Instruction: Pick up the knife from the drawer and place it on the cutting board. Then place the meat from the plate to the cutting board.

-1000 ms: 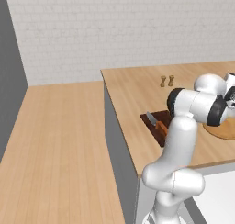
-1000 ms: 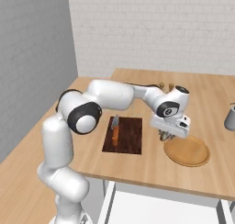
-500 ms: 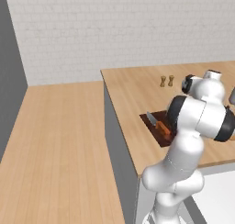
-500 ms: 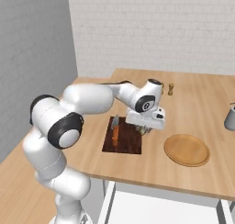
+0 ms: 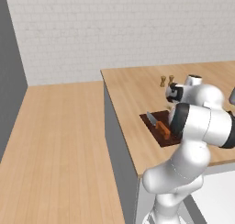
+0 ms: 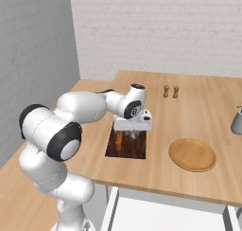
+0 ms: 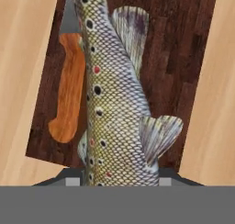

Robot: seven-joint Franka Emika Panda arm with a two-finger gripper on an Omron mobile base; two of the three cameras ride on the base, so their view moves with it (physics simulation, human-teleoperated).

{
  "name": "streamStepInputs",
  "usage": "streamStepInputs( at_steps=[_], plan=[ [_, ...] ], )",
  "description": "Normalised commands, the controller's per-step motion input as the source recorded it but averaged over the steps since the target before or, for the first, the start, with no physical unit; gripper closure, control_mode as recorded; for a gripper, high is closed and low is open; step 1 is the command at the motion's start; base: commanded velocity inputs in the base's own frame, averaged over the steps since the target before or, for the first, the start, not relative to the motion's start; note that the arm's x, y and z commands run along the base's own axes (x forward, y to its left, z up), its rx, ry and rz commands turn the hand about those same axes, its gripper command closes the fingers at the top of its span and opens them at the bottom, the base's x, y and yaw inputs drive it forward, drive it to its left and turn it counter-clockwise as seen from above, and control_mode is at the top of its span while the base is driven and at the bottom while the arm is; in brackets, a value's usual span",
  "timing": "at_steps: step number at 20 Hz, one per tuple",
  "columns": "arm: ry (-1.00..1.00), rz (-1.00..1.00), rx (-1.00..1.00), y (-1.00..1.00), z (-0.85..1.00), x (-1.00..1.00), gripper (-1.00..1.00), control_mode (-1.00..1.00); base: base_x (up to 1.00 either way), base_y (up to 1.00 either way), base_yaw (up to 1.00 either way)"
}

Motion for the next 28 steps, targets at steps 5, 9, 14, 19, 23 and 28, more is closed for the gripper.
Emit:
streamStepInputs(
  at_steps=[5, 9, 14, 19, 23, 28],
  plan=[
    [-0.01, 0.14, 0.00, 0.00, -0.31, 0.52, 1.00, -1.00, 0.00, 0.00, 0.00],
    [-0.03, 0.02, 0.00, 0.00, -0.26, 0.33, 1.00, -1.00, 0.00, 0.00, 0.00],
    [-0.01, 0.00, 0.00, 0.00, -0.42, 0.05, 1.00, -1.00, 0.00, 0.00, 0.00],
    [0.00, 0.00, 0.00, 0.00, -0.30, -0.02, 1.00, -1.00, 0.00, 0.00, 0.00],
    [0.00, 0.00, 0.00, 0.01, -0.05, -0.03, 1.00, -1.00, 0.00, 0.00, 0.00],
    [-0.01, 0.00, 0.00, 0.00, 0.00, -0.26, 1.00, -1.00, 0.00, 0.00, 0.00]
  ],
)
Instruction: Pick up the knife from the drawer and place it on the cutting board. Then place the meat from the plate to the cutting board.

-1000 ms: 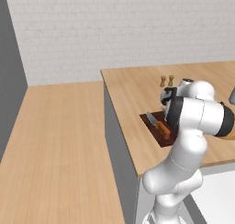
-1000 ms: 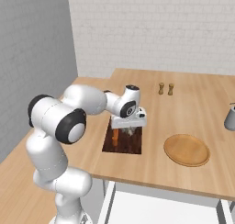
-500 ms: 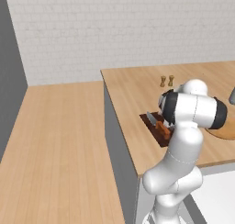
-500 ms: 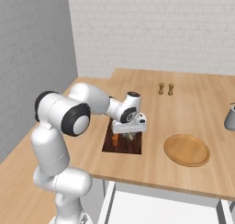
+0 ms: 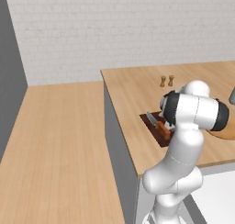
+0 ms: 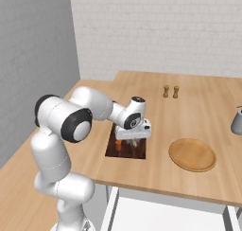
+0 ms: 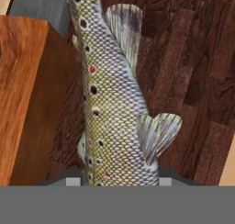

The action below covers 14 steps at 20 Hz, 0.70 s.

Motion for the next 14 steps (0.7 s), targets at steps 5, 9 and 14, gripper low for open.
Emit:
streamStepInputs(
  at_steps=[5, 9, 14],
  plan=[
    [0.00, 0.00, 0.00, 0.00, 0.00, 0.00, -1.00, -1.00, 0.00, 0.00, 0.00],
    [0.00, 0.00, 0.00, 0.00, 0.00, 0.00, -1.00, -1.00, 0.00, 0.00, 0.00],
    [0.00, 0.00, 0.00, 0.04, 0.13, 0.00, -1.00, -1.00, 0.00, 0.00, 0.00]
  ],
)
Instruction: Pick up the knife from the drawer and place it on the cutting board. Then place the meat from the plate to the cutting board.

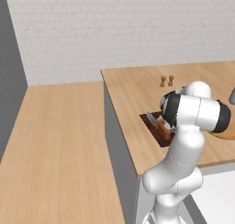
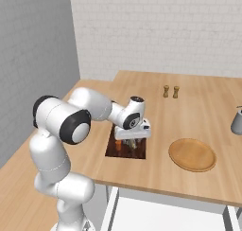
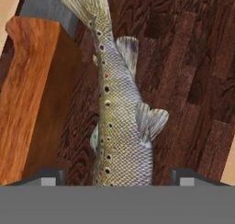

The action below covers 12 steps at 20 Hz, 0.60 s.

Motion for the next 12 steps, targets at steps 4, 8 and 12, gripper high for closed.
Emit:
streamStepInputs(
  at_steps=[4, 8, 12],
  plan=[
    [-0.01, 0.00, 0.01, 0.07, 0.51, -0.04, -1.00, -1.00, 0.00, 0.00, 0.00],
    [-0.03, 0.00, 0.00, 0.23, 0.81, -0.13, -1.00, -1.00, 0.00, 0.00, 0.00],
    [-0.06, 0.00, 0.00, 0.66, 0.77, -0.14, -1.00, -1.00, 0.00, 0.00, 0.00]
  ],
)
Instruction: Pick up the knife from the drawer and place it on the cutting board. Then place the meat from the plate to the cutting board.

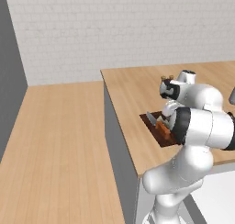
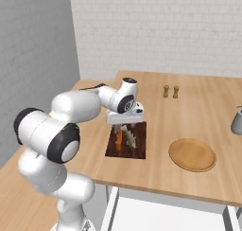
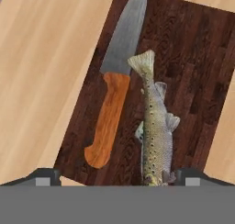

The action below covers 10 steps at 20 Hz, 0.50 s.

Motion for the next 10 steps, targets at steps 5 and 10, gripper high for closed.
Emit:
streamStepInputs(
  at_steps=[5, 10],
  plan=[
    [-0.15, 0.00, 0.00, 0.87, 0.39, -0.51, -1.00, -1.00, 0.00, 0.00, 0.00],
    [-0.20, 0.00, 0.01, 0.57, 0.29, -0.79, -1.00, -1.00, 0.00, 0.00, 0.00]
  ],
)
